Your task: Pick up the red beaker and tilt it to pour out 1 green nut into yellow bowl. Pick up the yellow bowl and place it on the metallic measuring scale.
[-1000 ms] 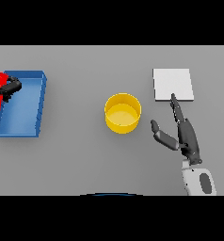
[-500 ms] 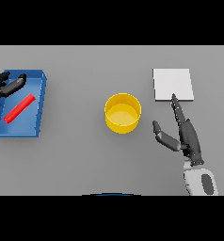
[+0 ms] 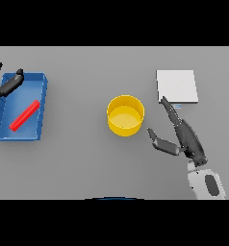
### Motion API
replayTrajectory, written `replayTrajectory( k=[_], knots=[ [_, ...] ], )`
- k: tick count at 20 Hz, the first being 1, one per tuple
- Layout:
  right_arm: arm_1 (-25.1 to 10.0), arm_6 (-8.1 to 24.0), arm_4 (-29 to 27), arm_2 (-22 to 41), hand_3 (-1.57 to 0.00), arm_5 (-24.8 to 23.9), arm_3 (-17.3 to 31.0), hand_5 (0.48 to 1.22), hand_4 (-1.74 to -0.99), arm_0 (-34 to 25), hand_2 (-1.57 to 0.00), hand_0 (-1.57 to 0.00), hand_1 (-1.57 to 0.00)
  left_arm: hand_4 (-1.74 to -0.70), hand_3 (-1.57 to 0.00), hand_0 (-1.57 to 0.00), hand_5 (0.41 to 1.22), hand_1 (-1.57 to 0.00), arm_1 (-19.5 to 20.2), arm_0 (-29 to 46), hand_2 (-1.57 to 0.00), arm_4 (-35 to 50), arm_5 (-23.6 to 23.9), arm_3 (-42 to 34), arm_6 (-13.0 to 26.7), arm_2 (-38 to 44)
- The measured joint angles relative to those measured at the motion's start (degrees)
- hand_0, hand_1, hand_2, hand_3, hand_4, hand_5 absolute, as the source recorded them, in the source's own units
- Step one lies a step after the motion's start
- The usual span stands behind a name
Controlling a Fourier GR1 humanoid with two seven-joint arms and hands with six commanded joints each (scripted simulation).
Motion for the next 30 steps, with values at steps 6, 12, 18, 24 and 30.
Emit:
replayTrajectory(
  k=[6,12,18,24,30],
  knots=[
    [-10.8,3.1,15.8,9.5,0.0,8.0,4.0,0.703,-1.233,-14.1,0.0,0.0,0.0,-0.72,0.0,0.0,0.667,0.0,-1.0,0.0,0.0,1.1,-0.2,0.4,-1.0,0.6],
    [-14.8,-2.0,25.7,18.8,0.0,13.9,10.5,0.704,-1.211,-24.3,0.0,0.0,0.0,-0.72,0.0,0.0,0.682,0.0,-0.3,1.0,0.0,1.7,-0.3,-0.7,-1.4,0.8],
    [-14.4,-4.0,30.0,24.7,0.0,19.2,18.1,0.703,-1.224,-32.5,0.0,0.0,0.0,-0.72,0.0,0.0,0.687,0.0,-0.1,0.7,0.0,2.4,-1.1,0.1,-1.9,1.5],
    [-12.4,-3.7,33.0,28.6,0.0,21.8,24.6,0.72,-1.266,-37.6,0.0,0.0,0.0,-0.72,0.0,0.0,0.684,0.0,-0.6,1.0,0.0,2.9,-1.3,0.3,-2.8,1.8],
    [-10.8,-2.6,33.4,29.8,0.0,24.4,27.9,0.763,-1.305,-39.9,0.0,0.0,0.0,-0.72,0.0,0.0,0.686,0.0,-0.1,2.2,0.0,3.2,-1.3,-0.6,-4.3,1.9]
  ],
)
